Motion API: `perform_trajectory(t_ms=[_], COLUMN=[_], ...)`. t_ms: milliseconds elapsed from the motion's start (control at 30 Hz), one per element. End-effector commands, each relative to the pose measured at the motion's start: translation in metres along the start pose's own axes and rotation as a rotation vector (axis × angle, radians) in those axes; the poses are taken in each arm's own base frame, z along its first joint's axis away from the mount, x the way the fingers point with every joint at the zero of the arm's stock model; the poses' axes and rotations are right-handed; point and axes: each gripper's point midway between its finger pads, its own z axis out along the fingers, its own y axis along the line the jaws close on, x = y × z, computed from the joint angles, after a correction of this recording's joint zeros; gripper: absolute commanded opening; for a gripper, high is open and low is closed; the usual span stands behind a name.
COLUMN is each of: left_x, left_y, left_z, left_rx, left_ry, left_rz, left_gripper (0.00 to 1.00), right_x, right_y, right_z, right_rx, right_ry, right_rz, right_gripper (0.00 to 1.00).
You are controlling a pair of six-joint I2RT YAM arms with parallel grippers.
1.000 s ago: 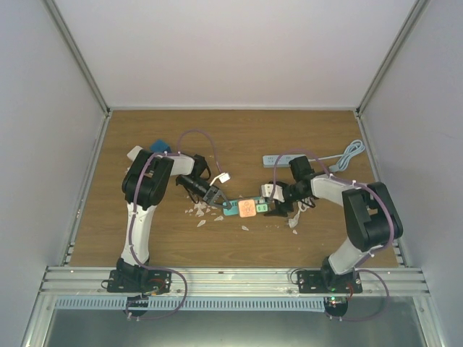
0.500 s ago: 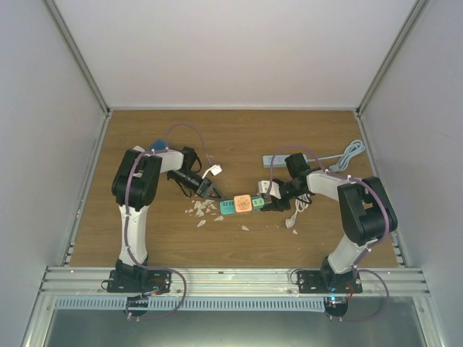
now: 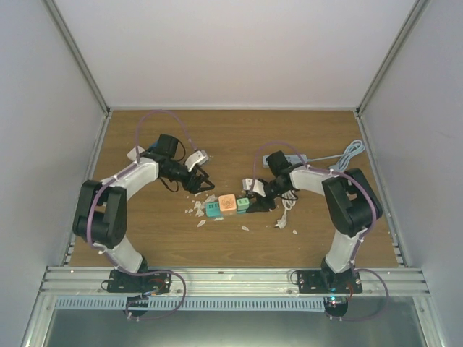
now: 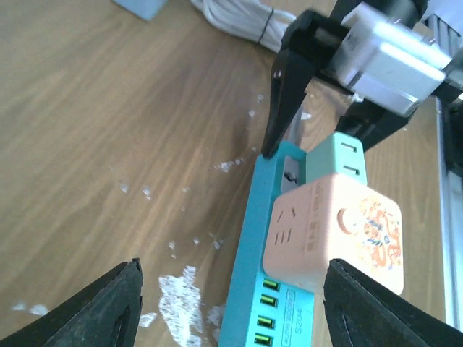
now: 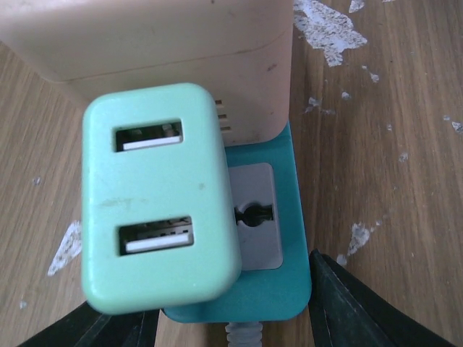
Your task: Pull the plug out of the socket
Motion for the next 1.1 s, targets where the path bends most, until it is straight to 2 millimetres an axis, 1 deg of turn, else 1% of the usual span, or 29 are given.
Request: perform_trajectory(t_ms=[0,67,167,267,333,533,633,767,900,967,1067], left_x=[-0.034,-0.043,-0.046,-0.044,-0.043,-0.037,-0.035,-0.035,-0.036,-0.034,-0.031], left_y=[0.005,-0.003,-0.013,-0.017,-0.019,-0.028,-0.030,-0.026,-0.033,-0.039,-0.048], left_z=[-0.021,-0.027,-0.026,-0.024,-0.024,-0.028,-0.031,-0.034,-0.034,-0.031,-0.021], left_rx=[-0.127,-0.131,-0.120,-0.114,-0.114,-0.100,-0.101,-0.135,-0.119,-0.108,-0.107], left_ry=[-0.076,-0.097,-0.098,-0.085,-0.081,-0.055,-0.036,-0.009,0.007,0.022,0.066], left_rz=[0.223,0.289,0.340,0.372,0.389,0.477,0.516,0.529,0.550,0.571,0.612], left_gripper=[0.70,0.71,0.71,0.71,0.71,0.71,0.71,0.72,0.72,0.72,0.73], right_x=[0.005,0.002,-0.004,-0.022,-0.031,-0.049,-0.057,-0.059,-0.055,-0.054,-0.055], right_y=[-0.006,-0.010,-0.014,-0.021,-0.022,-0.026,-0.031,-0.021,-0.015,-0.018,-0.026], right_z=[0.012,0.012,0.015,0.018,0.025,0.046,0.048,0.046,0.041,0.034,0.020], right_rx=[-0.018,-0.010,0.000,0.004,0.004,0.007,0.011,0.007,0.015,0.029,0.062], right_ry=[0.045,0.048,0.052,0.018,0.014,0.010,-0.015,-0.067,-0.107,-0.138,-0.185], right_rz=[0.117,0.130,0.144,0.164,0.168,0.150,0.157,0.133,0.120,0.132,0.160], right_gripper=[0.50,0.50,0.50,0.50,0.50,0.50,0.61,0.74,0.82,0.85,0.88])
